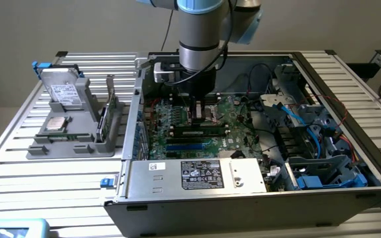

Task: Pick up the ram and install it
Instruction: 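Press down the ram until it locks into place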

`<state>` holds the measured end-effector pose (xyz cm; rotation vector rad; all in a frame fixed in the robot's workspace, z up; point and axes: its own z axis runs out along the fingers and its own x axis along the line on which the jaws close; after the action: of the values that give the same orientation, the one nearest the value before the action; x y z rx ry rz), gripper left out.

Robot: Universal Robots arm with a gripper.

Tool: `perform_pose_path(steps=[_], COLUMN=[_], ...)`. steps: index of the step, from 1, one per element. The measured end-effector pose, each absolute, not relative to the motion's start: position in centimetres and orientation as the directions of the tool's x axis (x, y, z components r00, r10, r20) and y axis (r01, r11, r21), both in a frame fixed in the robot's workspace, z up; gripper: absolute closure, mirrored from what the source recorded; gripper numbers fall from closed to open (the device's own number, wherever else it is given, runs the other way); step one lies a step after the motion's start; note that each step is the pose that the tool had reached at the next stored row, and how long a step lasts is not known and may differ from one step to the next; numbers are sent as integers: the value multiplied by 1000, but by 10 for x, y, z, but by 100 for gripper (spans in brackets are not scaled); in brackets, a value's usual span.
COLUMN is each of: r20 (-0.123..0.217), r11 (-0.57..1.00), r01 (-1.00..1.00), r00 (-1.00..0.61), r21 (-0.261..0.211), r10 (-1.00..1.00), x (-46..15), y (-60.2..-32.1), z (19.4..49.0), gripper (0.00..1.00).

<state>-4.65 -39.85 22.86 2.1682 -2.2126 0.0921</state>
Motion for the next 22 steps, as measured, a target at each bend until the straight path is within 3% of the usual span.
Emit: perform_pose_path(steps=[22], r20=[59], r11=[20], r01=[-1000], r00=[-20], r21=[-13], r10=[-998], x=[-47], y=[-401], z=[227], gripper=[89])
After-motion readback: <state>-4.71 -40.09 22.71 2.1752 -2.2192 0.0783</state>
